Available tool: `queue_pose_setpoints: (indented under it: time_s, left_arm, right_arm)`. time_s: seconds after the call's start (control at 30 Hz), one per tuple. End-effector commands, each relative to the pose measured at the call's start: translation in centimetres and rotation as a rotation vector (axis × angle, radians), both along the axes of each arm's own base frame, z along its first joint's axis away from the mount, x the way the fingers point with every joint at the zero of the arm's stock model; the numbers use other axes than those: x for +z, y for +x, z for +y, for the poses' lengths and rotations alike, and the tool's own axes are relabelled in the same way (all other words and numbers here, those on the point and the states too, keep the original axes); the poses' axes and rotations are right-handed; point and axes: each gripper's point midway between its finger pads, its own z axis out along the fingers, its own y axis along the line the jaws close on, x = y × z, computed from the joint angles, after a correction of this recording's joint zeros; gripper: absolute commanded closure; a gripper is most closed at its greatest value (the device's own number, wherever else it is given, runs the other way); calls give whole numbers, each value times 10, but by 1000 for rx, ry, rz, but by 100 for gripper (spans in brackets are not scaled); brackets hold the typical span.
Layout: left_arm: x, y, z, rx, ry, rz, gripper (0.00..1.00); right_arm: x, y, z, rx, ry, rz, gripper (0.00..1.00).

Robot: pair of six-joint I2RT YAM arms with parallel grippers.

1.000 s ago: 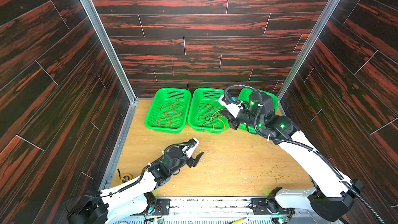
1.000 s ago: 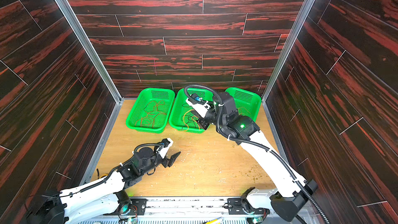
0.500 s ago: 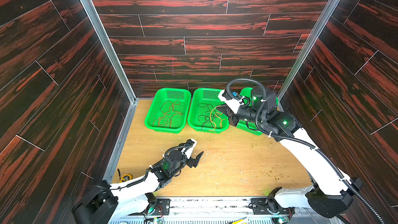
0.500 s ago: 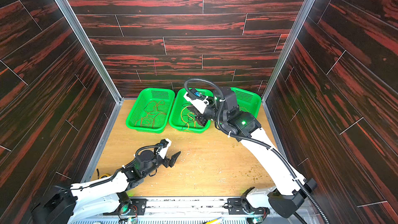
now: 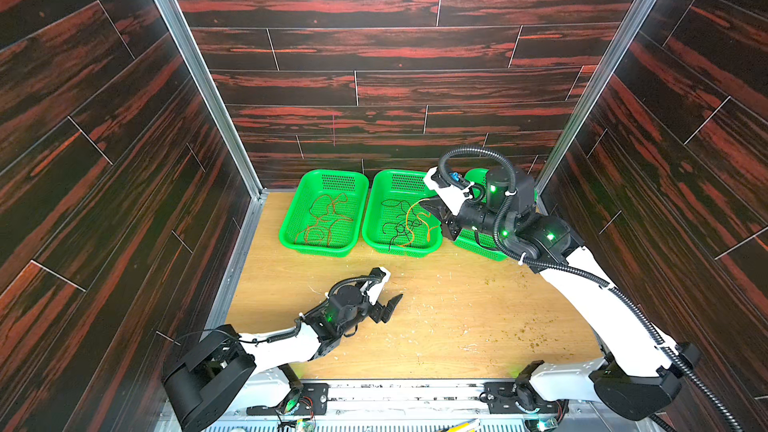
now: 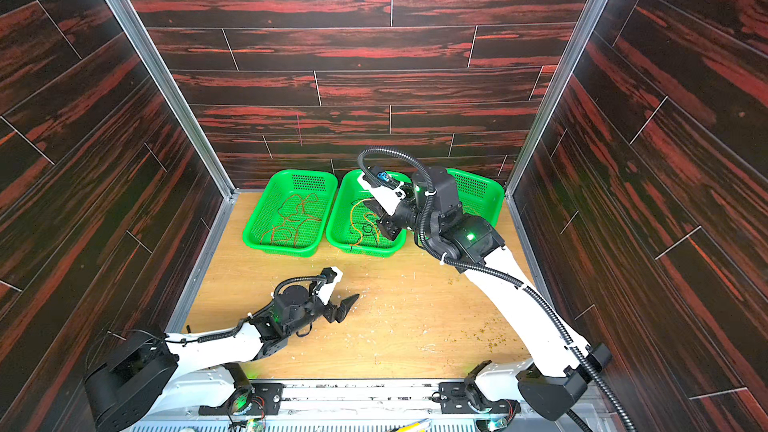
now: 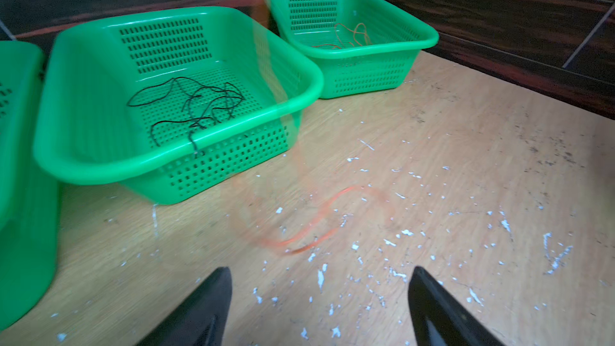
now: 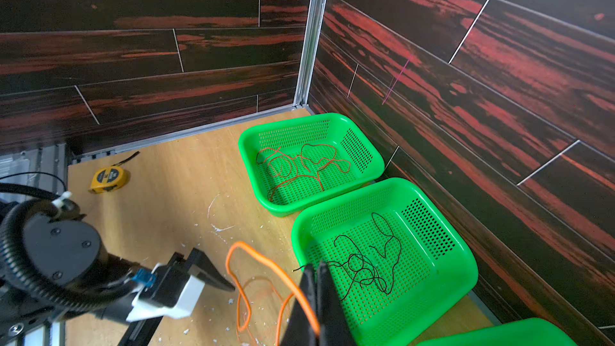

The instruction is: Untangle the cables

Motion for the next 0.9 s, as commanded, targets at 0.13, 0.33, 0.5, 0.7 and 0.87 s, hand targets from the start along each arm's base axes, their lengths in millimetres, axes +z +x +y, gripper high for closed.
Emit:
queue_pose_setpoints:
  time_s: [0.13, 0.33, 0.5, 0.7, 0.87]
  left_arm:
    - [21, 9, -12, -3, -15, -68, 16]
    - [17, 15, -19, 12, -67, -26, 17]
    - [16, 19, -26, 12, -103, -8, 16]
    - [22, 27, -39, -5, -138, -22, 14]
    - [29, 31, -49, -39, -130, -51, 14]
  right_arm:
    - [18, 5, 8, 11, 60, -15, 100]
    - [27, 6, 12, 13, 105, -3, 100]
    - [33, 4, 9, 4, 129, -6, 100]
    - [40, -3, 5, 10, 154, -31, 100]
    - [40, -4, 5, 13, 153, -24, 100]
